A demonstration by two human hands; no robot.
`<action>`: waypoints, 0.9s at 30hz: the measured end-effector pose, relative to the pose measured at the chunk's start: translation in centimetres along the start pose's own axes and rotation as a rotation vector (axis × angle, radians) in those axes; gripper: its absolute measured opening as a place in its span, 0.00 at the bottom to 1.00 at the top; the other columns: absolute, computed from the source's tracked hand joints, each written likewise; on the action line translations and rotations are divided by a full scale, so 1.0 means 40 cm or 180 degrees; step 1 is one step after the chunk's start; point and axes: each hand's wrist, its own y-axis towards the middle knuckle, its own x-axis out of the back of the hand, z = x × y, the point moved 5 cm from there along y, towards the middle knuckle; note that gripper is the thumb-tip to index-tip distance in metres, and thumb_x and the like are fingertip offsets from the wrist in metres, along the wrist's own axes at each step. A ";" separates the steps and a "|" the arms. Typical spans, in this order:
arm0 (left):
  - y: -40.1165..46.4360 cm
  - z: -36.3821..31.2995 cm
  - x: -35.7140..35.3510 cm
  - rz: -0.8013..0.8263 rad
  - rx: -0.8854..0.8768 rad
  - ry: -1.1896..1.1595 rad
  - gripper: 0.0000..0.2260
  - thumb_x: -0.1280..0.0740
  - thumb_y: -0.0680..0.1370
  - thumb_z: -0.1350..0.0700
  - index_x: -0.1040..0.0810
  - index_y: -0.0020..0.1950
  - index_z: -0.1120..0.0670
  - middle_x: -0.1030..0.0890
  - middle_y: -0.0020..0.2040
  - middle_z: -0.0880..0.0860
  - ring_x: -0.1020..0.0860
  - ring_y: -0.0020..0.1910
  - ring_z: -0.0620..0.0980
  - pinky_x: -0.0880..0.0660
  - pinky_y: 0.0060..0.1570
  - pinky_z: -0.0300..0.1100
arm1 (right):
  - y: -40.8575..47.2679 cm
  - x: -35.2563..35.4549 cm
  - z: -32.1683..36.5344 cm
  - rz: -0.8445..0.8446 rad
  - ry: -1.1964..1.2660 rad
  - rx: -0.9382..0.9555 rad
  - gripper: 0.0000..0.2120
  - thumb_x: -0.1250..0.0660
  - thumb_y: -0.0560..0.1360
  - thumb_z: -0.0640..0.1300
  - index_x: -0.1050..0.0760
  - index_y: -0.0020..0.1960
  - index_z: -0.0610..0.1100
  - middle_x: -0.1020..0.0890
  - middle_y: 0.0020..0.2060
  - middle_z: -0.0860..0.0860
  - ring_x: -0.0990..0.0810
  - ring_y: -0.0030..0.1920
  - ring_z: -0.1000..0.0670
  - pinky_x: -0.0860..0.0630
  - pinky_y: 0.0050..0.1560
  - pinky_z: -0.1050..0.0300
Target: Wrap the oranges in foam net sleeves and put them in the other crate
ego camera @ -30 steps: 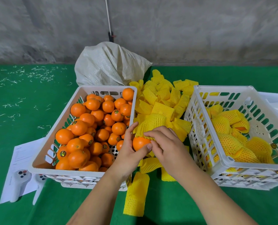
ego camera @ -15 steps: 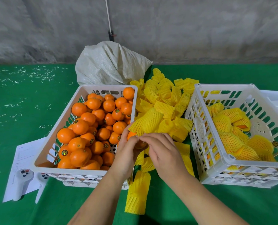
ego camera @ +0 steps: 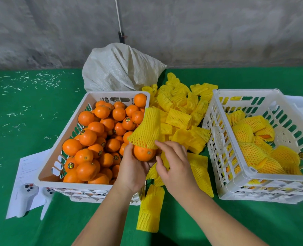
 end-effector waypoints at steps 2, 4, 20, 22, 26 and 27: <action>0.002 -0.003 -0.001 0.0007 -0.0018 -0.0022 0.25 0.51 0.88 0.47 0.27 0.77 0.58 0.21 0.71 0.61 0.23 0.71 0.63 0.28 0.72 0.58 | 0.004 -0.003 -0.009 0.0127 -0.0102 -0.0101 0.20 0.30 0.79 0.41 0.23 0.70 0.44 0.24 0.61 0.49 0.27 0.62 0.48 0.25 0.60 0.59; 0.001 -0.006 -0.005 0.0098 -0.0035 -0.0033 0.25 0.51 0.87 0.48 0.25 0.76 0.58 0.20 0.70 0.61 0.22 0.70 0.63 0.24 0.67 0.55 | 0.012 0.007 -0.019 0.0126 -0.0050 -0.0156 0.16 0.31 0.78 0.43 0.21 0.66 0.45 0.24 0.62 0.50 0.29 0.63 0.50 0.31 0.62 0.68; -0.022 0.024 -0.033 0.0823 -0.0429 0.1247 0.32 0.25 0.80 0.56 0.32 0.78 0.35 0.20 0.67 0.59 0.18 0.64 0.59 0.18 0.58 0.56 | 0.055 0.076 -0.067 -0.0240 -0.0321 0.0507 0.10 0.35 0.80 0.38 0.17 0.56 0.39 0.18 0.49 0.45 0.19 0.49 0.44 0.20 0.47 0.50; -0.021 0.024 -0.031 0.0726 -0.0525 0.1116 0.27 0.28 0.81 0.59 0.30 0.75 0.39 0.17 0.61 0.57 0.16 0.59 0.58 0.18 0.55 0.54 | 0.048 0.069 -0.051 -0.0171 -0.0373 0.0744 0.09 0.35 0.79 0.37 0.18 0.53 0.39 0.19 0.48 0.46 0.20 0.48 0.44 0.21 0.47 0.52; -0.025 0.020 -0.032 0.0460 -0.0666 0.1080 0.24 0.30 0.81 0.60 0.30 0.71 0.38 0.16 0.61 0.58 0.16 0.57 0.61 0.17 0.53 0.56 | 0.027 0.059 -0.048 -0.0102 -0.0229 0.0634 0.08 0.35 0.78 0.38 0.19 0.54 0.40 0.20 0.50 0.47 0.21 0.50 0.45 0.22 0.48 0.54; -0.026 0.021 -0.034 0.0432 -0.0676 0.1097 0.23 0.29 0.81 0.58 0.30 0.70 0.38 0.16 0.61 0.59 0.16 0.58 0.62 0.17 0.54 0.57 | 0.027 0.062 -0.053 -0.0109 -0.0189 0.0550 0.08 0.35 0.78 0.39 0.20 0.54 0.40 0.20 0.51 0.47 0.21 0.51 0.45 0.23 0.49 0.54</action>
